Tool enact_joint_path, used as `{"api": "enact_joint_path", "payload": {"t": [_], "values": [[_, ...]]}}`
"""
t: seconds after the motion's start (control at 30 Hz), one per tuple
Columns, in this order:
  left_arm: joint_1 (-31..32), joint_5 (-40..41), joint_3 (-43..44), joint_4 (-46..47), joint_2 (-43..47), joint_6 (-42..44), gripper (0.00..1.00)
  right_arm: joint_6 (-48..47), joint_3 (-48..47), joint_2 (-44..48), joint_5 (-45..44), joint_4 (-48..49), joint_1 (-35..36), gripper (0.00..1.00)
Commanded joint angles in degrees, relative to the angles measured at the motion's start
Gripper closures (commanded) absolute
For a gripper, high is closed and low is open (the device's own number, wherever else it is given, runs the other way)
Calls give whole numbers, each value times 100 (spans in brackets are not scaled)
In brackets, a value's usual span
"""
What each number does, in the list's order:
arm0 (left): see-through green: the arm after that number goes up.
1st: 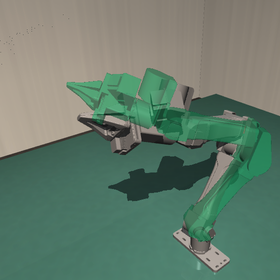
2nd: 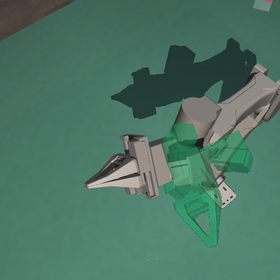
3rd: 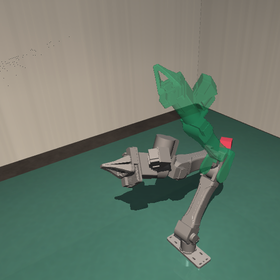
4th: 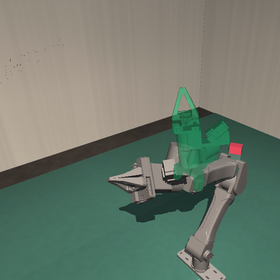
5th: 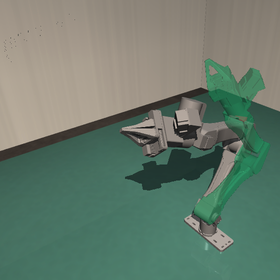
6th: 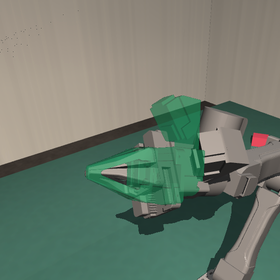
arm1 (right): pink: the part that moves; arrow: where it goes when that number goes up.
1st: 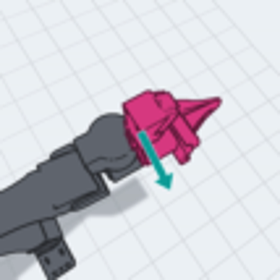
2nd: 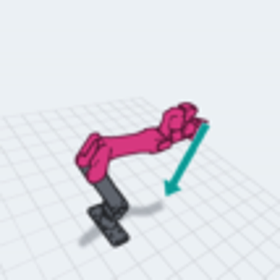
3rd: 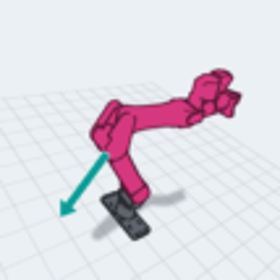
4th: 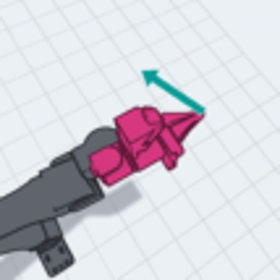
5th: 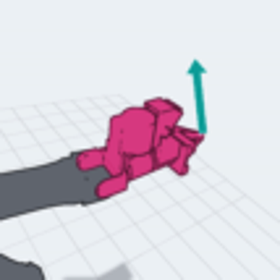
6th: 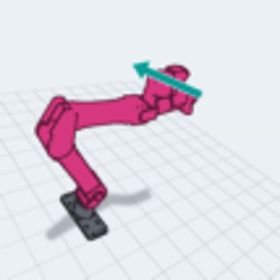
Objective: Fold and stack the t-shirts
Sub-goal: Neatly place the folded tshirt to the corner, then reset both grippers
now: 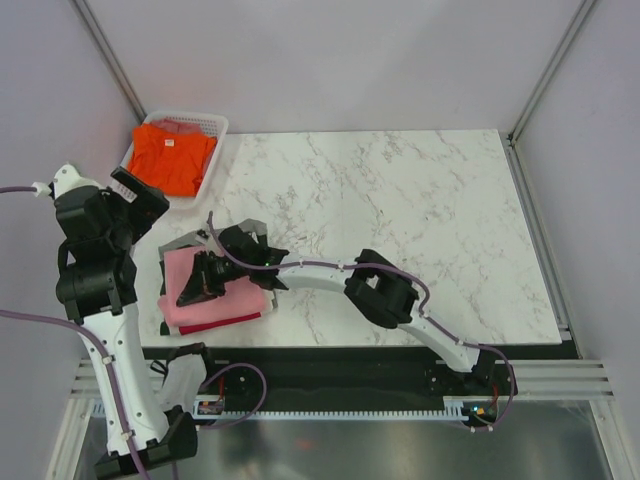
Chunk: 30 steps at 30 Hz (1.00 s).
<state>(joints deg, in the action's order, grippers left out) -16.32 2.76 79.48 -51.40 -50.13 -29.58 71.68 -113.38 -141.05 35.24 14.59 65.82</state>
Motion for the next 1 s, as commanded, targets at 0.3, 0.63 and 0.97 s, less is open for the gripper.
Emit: {"api": "enact_joint_path", "payload": {"t": [0.3, 0.63, 0.97], "values": [[-12, 110, -276, -72, -41, 181, 0, -75, -966, -969, -281, -1239, -43, 87], [-12, -197, -117, 15, -207, 234, 0, -831, 710, 1342, -949, -775, -473, 81], [592, -1490, -828, 911, -418, -143, 1, -2288, 3915, 4090, -1098, -791, -2212, 71]]}}
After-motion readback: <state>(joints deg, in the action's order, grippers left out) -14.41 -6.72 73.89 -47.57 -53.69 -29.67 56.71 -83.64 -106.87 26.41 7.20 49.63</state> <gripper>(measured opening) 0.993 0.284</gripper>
